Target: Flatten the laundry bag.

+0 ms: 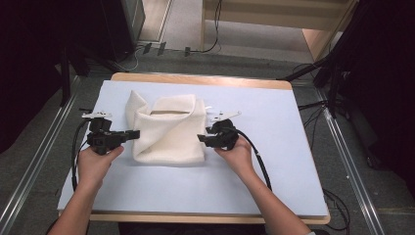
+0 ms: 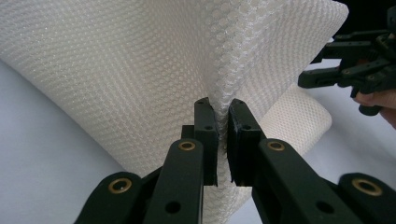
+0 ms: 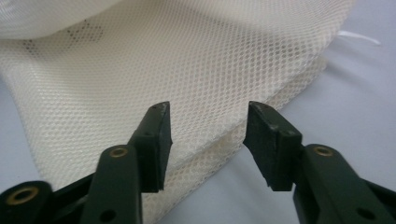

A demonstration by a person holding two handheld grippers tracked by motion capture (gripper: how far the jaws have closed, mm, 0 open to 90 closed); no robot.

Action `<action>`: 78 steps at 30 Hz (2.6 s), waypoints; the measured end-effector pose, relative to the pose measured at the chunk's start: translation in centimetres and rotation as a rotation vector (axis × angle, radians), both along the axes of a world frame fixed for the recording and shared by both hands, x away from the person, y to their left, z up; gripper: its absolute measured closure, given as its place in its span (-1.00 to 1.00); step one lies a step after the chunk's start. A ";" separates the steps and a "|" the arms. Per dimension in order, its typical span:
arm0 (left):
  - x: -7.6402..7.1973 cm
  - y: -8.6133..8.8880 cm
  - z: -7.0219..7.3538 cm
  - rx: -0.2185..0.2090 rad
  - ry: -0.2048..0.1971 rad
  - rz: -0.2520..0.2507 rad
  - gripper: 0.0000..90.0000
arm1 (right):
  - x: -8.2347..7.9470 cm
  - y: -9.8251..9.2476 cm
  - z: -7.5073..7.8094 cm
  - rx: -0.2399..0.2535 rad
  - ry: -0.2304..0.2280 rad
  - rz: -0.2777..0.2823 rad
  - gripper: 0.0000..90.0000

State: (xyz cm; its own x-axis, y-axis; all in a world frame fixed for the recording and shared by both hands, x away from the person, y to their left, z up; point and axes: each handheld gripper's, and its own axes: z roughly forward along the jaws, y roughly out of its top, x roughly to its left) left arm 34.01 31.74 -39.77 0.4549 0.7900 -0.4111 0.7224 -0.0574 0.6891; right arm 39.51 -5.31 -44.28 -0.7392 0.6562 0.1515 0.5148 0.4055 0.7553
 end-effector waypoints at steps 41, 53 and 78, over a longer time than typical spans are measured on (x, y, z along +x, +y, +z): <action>-0.7 1.6 -0.2 -0.057 0.042 -0.010 0.23 | 2.3 -9.3 1.2 0.008 0.024 -0.125 0.96; -2.0 3.2 0.0 -0.011 0.054 0.010 0.07 | 2.1 -13.5 0.5 -0.022 0.040 -0.187 0.95; 5.2 1.9 -0.5 0.101 0.067 0.049 -0.08 | 5.8 -14.0 0.5 0.061 0.040 -0.224 0.11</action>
